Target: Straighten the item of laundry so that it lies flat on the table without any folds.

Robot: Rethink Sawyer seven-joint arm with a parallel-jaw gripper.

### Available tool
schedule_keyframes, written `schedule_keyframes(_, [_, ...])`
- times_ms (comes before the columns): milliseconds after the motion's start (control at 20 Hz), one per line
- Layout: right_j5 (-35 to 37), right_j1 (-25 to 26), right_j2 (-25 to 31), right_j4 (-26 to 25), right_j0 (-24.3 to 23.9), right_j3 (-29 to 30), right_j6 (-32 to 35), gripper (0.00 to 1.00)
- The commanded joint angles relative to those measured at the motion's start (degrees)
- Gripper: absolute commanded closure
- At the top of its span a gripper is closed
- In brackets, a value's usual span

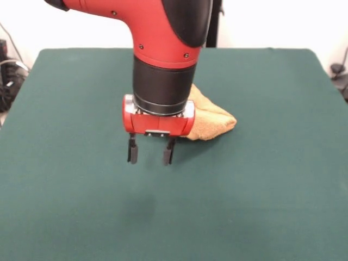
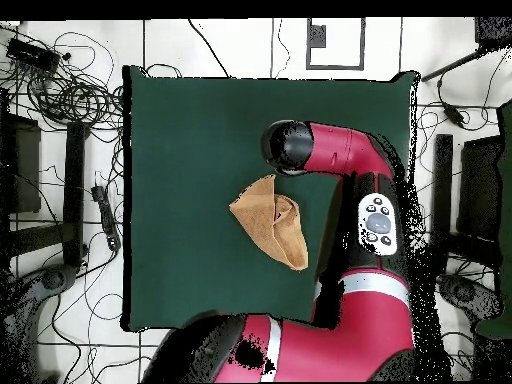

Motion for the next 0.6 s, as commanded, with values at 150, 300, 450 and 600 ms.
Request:
schedule_keyframes(150, [6.22, 2.82, 4.17, 2.10, 2.14, 2.45, 7.13, 0.00])
schedule_keyframes(300, [6.58, 2.78, 4.12, 2.34, 2.76, 2.37, 7.71, 0.00])
schedule_keyframes(450, [7.25, 2.97, 4.10, 2.77, 3.80, 1.74, 8.64, 0.00])
schedule_keyframes(600, [7.62, 3.44, 3.61, 3.52, 4.92, 1.04, 10.79, 0.00])
